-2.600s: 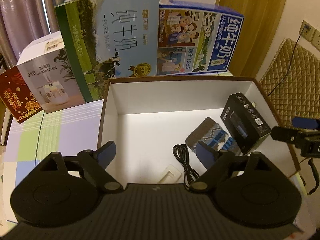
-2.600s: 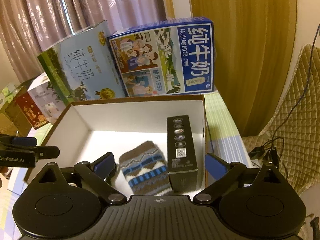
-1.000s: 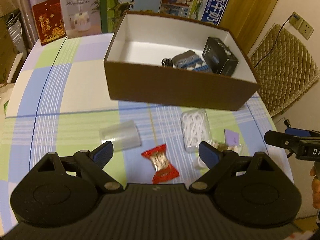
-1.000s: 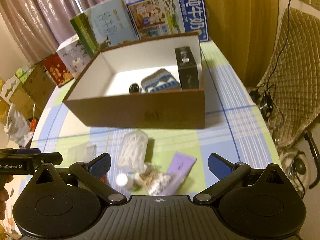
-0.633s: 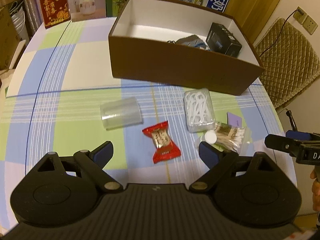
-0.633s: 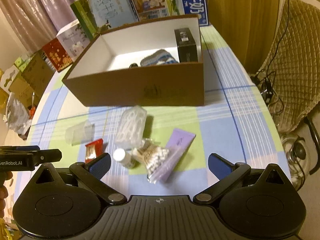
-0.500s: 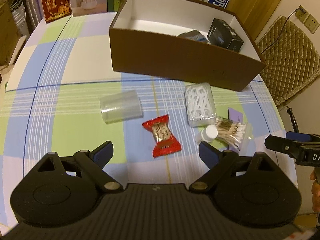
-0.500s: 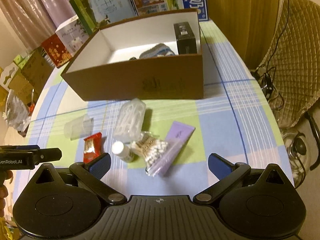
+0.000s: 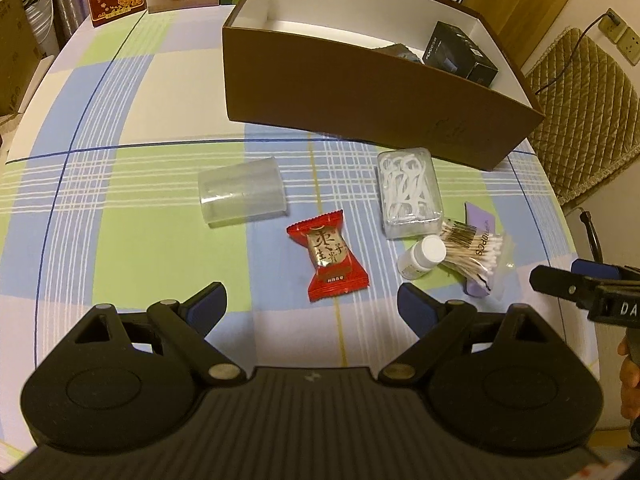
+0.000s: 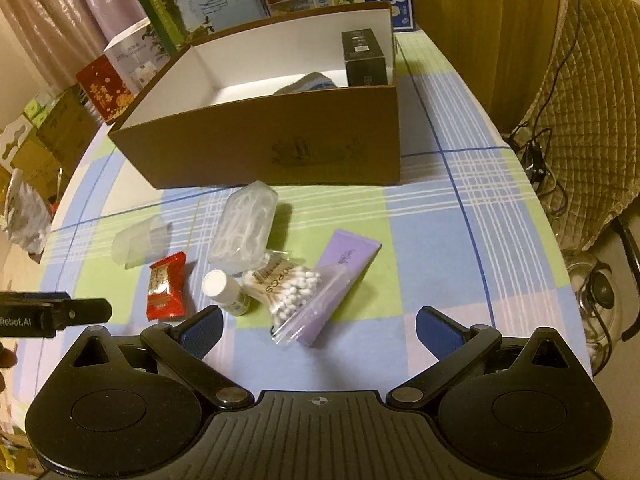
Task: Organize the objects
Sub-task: 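Withdraw both tools from the box back toward the items on the table, then grasp the cotton swab bag with the right tool while the left tool grasps the red candy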
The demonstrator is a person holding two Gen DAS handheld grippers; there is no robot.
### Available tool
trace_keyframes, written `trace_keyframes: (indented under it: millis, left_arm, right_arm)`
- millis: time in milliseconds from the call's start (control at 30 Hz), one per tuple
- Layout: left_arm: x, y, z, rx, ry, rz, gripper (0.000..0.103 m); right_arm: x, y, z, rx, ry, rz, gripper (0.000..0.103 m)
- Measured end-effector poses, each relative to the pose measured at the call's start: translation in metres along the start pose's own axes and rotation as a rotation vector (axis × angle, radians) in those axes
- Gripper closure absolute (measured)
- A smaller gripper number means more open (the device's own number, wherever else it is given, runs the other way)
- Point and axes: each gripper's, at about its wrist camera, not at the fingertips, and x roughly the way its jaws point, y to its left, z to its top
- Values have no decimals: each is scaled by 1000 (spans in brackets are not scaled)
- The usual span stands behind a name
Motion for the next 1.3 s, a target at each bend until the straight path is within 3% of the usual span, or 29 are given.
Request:
trace_keyframes:
  millis: [100, 233, 400, 633, 900, 1133, 1300]
  left_arm:
    - [2, 1, 0, 4, -10, 3, 13]
    - [8, 3, 1, 3, -14, 5, 13]
    - [17, 7, 1, -1, -4, 13, 14]
    - [26, 14, 2, -19, 18, 26, 14]
    - [33, 21, 2, -38, 33, 37, 14]
    - [37, 22, 2, -40, 45, 37, 14]
    - [41, 18, 2, -30, 49, 25, 15]
  right_arm:
    - [2, -4, 3, 13, -29, 8, 4]
    - [7, 4, 7, -104, -70, 45, 23]
    - [22, 13, 7, -233, -56, 76, 38]
    - [47, 26, 5, -411, -16, 106, 47]
    - [78, 38, 3, -632, 64, 117, 50]
    - [88, 40, 3, -685, 91, 132, 76]
    - [78, 37, 6, -645, 107, 157, 81]
